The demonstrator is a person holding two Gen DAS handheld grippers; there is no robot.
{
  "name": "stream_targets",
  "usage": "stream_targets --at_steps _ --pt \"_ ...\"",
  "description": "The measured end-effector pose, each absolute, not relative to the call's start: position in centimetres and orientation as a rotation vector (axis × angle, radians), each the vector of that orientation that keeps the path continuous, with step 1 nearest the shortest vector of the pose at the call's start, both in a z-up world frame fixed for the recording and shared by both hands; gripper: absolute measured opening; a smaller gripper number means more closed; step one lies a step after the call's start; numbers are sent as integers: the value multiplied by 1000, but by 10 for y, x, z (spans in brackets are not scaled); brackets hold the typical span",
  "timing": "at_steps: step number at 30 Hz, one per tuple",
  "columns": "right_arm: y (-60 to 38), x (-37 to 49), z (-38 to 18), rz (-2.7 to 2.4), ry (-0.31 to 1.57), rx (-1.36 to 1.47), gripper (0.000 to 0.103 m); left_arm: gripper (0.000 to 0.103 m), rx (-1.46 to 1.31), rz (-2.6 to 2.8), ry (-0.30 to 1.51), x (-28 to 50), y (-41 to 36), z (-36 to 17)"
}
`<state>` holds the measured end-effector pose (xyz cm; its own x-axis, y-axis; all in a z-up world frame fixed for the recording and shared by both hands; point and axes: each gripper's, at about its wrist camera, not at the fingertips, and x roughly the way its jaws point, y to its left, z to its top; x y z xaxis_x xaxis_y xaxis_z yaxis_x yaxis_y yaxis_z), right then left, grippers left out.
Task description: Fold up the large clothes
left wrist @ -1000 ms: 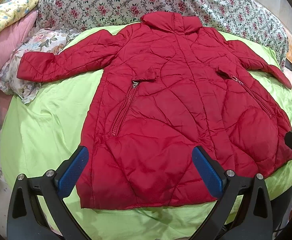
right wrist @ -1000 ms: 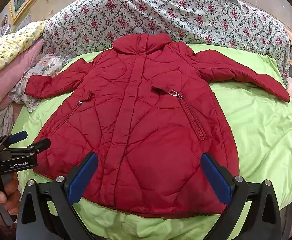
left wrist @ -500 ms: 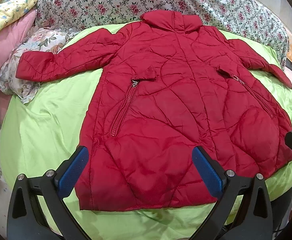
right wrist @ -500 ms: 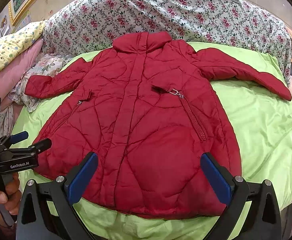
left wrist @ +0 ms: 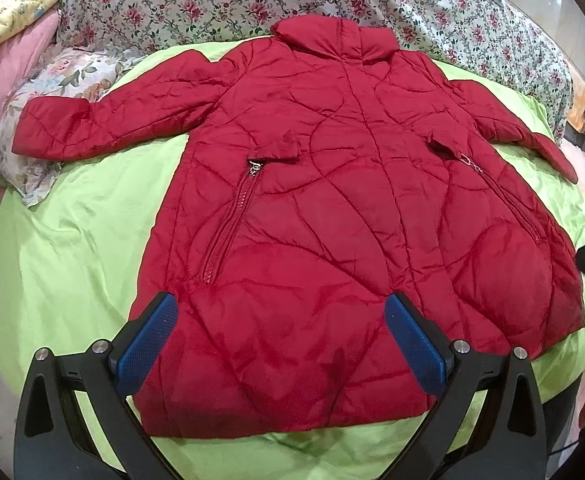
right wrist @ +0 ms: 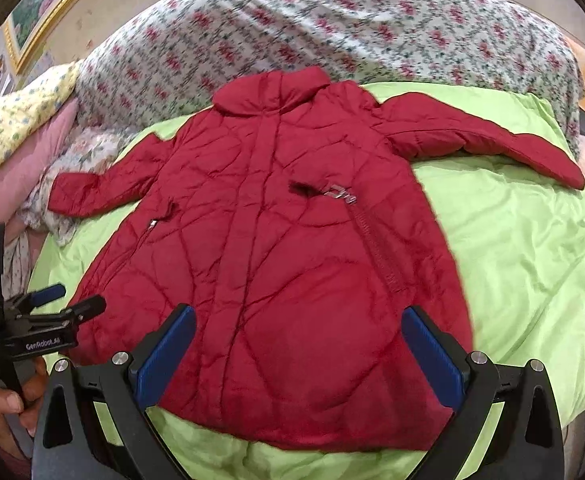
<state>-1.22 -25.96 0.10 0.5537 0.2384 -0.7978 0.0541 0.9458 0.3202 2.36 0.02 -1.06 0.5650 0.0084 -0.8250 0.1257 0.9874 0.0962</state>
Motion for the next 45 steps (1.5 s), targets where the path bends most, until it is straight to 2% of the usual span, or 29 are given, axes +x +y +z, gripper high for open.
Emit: stream_targets --at_steps 9,16,22,24,32,36,38,42,45 --pt "-324 8 -12 20 956 454 103 103 132 -69 1012 52 6 -12" --pt "-401 22 -36 -99 907 614 101 103 123 -59 1008 71 5 -16" --pt "-471 39 -56 -227 850 702 100 103 125 -60 1078 83 0 -28" --pt "-492 46 -64 -255 828 734 96 103 119 -67 1103 87 -3 -33" --pt "-577 73 -109 -405 760 860 69 103 109 -72 1149 99 -10 -49" --pt "-613 80 -139 -427 714 984 64 103 113 -65 1165 106 -12 -58" --pt "-626 82 -148 -445 681 1024 54 103 117 -64 1179 109 -14 -64" --pt "-645 93 -160 -470 646 1052 42 103 129 -67 1198 110 -19 -72" --pt "-649 103 -161 -479 653 1028 27 103 126 -78 1204 110 -22 -74"
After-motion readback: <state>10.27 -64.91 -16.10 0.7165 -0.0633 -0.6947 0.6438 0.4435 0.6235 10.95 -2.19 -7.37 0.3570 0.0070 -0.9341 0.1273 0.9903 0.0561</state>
